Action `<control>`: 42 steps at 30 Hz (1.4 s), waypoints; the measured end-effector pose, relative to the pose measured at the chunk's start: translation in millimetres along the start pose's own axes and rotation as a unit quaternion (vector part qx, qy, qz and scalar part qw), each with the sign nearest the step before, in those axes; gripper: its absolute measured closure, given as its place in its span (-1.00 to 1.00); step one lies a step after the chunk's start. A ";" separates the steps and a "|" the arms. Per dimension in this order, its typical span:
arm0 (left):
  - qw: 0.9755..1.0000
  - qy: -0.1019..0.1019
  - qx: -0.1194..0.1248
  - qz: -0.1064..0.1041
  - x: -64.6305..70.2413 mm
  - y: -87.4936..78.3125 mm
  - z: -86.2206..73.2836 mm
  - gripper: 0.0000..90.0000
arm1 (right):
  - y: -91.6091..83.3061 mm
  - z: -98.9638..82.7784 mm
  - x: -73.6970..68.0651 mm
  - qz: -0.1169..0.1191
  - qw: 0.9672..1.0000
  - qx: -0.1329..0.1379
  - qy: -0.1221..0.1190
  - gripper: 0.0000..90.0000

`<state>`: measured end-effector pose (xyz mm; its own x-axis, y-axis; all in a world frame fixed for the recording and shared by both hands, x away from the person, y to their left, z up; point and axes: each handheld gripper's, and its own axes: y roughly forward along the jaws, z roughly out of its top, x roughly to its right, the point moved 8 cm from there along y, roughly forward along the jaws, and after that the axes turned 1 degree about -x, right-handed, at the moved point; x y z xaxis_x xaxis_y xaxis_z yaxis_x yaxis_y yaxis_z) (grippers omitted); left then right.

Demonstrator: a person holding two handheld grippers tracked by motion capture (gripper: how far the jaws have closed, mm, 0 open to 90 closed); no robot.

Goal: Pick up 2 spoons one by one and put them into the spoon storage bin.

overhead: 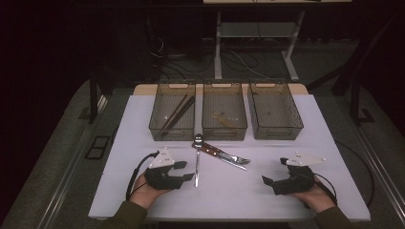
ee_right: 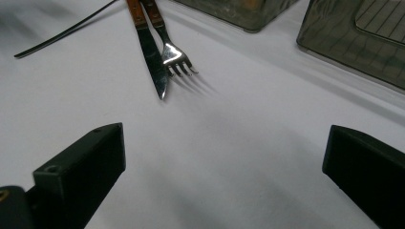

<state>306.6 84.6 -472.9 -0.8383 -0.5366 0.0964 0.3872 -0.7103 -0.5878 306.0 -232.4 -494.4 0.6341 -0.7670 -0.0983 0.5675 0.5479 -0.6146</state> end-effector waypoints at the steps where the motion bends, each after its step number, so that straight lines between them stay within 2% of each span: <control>1: 1.000 0.003 -0.004 -0.002 0.7 2.0 1.2 0.29 | -0.4 0.3 0.2 0.000 1.000 0.001 0.000 -0.99; 3: 1.000 0.006 -0.008 -0.005 2.4 6.0 3.7 0.54 | -1.0 1.3 0.7 -0.001 1.000 0.004 0.003 -0.99; 8: 1.000 0.015 -0.023 -0.012 4.1 16.1 7.2 0.97 | -0.1 1.0 1.5 -0.003 1.000 0.001 0.003 -0.99; 11: 0.999 0.018 -0.034 -0.015 4.5 26.2 9.0 0.99 | -0.1 1.5 1.6 -0.004 1.000 0.004 0.005 -0.99; 12: 0.999 0.024 -0.042 -0.012 3.6 29.6 9.0 0.99 | -0.1 1.3 1.8 -0.005 1.000 0.004 0.006 -0.99; 13: 0.999 0.021 -0.042 -0.013 4.2 34.3 9.8 0.99 | -0.2 1.3 2.0 -0.005 1.000 0.004 0.006 -0.99; 17: 0.997 0.034 -0.067 -0.012 3.7 46.7 7.8 0.99 | -0.3 1.6 2.5 -0.005 1.000 0.004 0.007 -0.99; 19: 0.997 0.035 -0.072 -0.010 4.6 50.8 6.4 0.99 | -0.3 1.8 2.3 -0.005 1.000 0.004 0.006 -0.99; 22: 0.996 0.036 -0.081 -0.009 4.9 52.1 3.6 0.99 | -0.4 1.9 2.4 -0.005 1.000 0.005 0.006 -0.99; 23: 0.996 0.031 -0.079 -0.011 6.1 53.2 3.6 0.99 | -0.3 2.1 2.4 -0.005 1.000 0.006 0.006 -0.99; 27: 0.994 0.042 -0.096 -0.014 7.9 55.6 -0.4 0.99 | -0.6 2.3 2.7 -0.007 1.000 0.007 0.007 -0.99; 32: 0.995 0.034 -0.098 -0.013 7.7 54.8 -1.0 0.99 | -0.7 2.7 3.0 -0.007 1.000 0.007 0.007 -0.99; 42: 0.993 0.032 -0.112 -0.004 4.2 49.3 -3.5 0.99 | -1.5 3.0 3.2 -0.007 1.000 0.009 0.006 -0.99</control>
<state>320.9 48.9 -504.3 -0.8662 -0.4966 0.0545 0.2913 -0.5907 -0.7525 308.8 -234.7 -491.4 0.6197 -0.7786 -0.0985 0.5860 0.5425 -0.6019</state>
